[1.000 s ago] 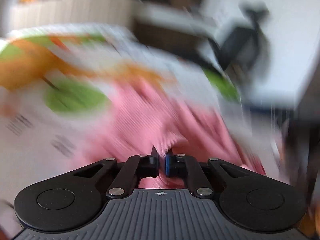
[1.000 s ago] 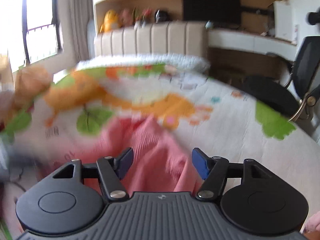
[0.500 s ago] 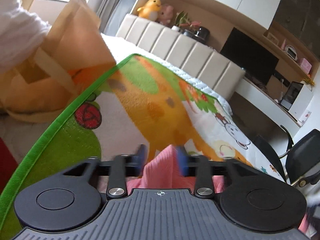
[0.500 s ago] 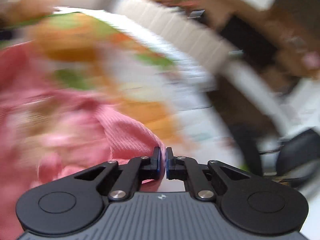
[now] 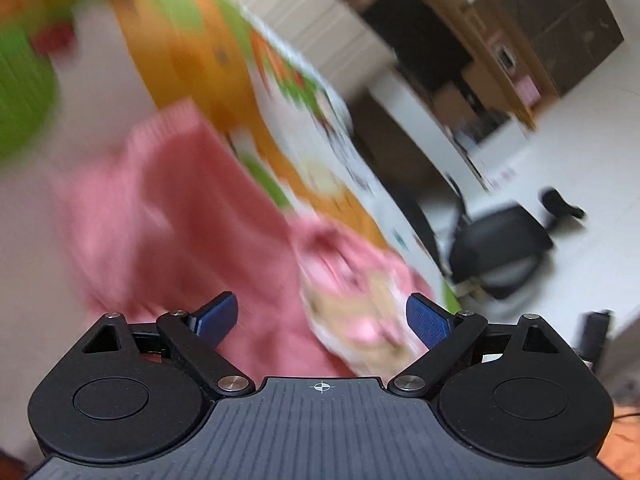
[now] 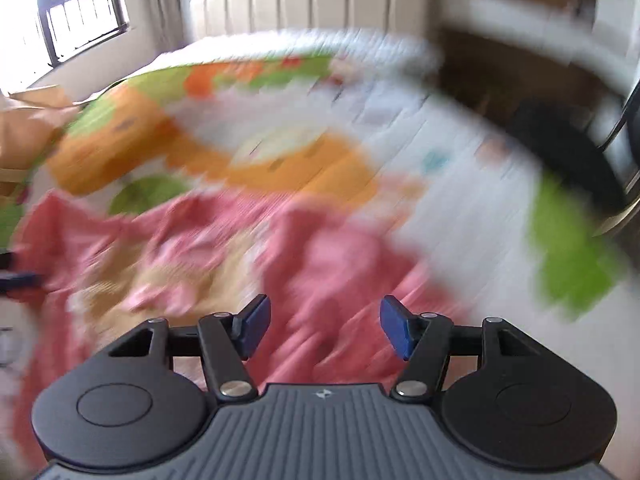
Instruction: Fold clothes
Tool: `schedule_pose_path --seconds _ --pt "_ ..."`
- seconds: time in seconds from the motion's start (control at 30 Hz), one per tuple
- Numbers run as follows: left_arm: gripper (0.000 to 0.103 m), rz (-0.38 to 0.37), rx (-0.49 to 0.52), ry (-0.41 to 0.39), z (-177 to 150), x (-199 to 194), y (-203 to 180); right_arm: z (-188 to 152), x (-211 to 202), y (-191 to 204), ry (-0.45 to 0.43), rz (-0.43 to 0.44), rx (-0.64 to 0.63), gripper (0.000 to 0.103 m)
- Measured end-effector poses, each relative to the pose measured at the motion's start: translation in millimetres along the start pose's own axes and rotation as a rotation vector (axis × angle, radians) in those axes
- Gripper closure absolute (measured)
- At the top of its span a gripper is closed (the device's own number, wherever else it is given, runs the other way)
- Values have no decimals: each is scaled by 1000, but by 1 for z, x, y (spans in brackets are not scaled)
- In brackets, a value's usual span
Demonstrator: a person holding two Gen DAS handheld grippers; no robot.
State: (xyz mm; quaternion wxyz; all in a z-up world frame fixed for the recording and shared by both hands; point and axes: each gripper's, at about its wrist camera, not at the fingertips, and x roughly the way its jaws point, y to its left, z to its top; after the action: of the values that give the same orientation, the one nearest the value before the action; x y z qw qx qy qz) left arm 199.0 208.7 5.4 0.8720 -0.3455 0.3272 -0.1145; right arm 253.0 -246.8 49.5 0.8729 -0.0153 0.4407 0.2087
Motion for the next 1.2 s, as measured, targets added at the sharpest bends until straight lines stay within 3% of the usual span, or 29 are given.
schedule_pose_path --seconds 0.07,0.1,0.13,0.17,0.27,0.3,0.33,0.4,0.47,0.53,0.63,0.73,0.8,0.97,1.17,1.2 --pt "8 -14 -35 47 -2 21 1 -5 23 2 83 56 27 43" --pt "8 -21 -53 71 -3 32 2 -5 34 2 109 39 21 46" --pt "8 13 -57 36 3 33 3 -1 45 -1 116 -34 -10 48" --pt "8 62 -56 -19 11 31 5 5 52 -5 102 -134 -59 50" --pt "8 286 12 -253 36 6 5 22 50 -18 -117 -634 -332 49" --pt "8 335 22 -314 41 -6 5 28 45 -23 -189 -753 -372 49" --pt "8 384 33 -376 46 -18 4 36 33 -30 -238 -775 -328 49" --pt "7 386 28 -423 47 -36 2 49 4 -42 -294 -629 -146 48" --pt "7 352 51 -393 41 -40 -7 51 -7 -37 -289 -443 -56 46" --pt "6 256 90 -257 35 -24 -16 48 -8 -26 -259 -280 -10 46" --pt "6 143 122 -40 15 11 -28 31 14 3 -172 -109 -11 46" --pt "6 110 138 51 -8 36 -36 22 38 47 -139 9 -148 53" --pt "6 89 144 53 -18 35 -37 20 52 81 -125 76 -264 63" --pt "6 67 145 28 -28 19 -32 31 87 145 -82 213 -413 66" --pt "5 84 84 -6 -38 -18 -6 36 139 176 77 161 -461 66" --pt "5 87 72 -10 -39 -22 -1 36 137 177 86 181 -453 73"
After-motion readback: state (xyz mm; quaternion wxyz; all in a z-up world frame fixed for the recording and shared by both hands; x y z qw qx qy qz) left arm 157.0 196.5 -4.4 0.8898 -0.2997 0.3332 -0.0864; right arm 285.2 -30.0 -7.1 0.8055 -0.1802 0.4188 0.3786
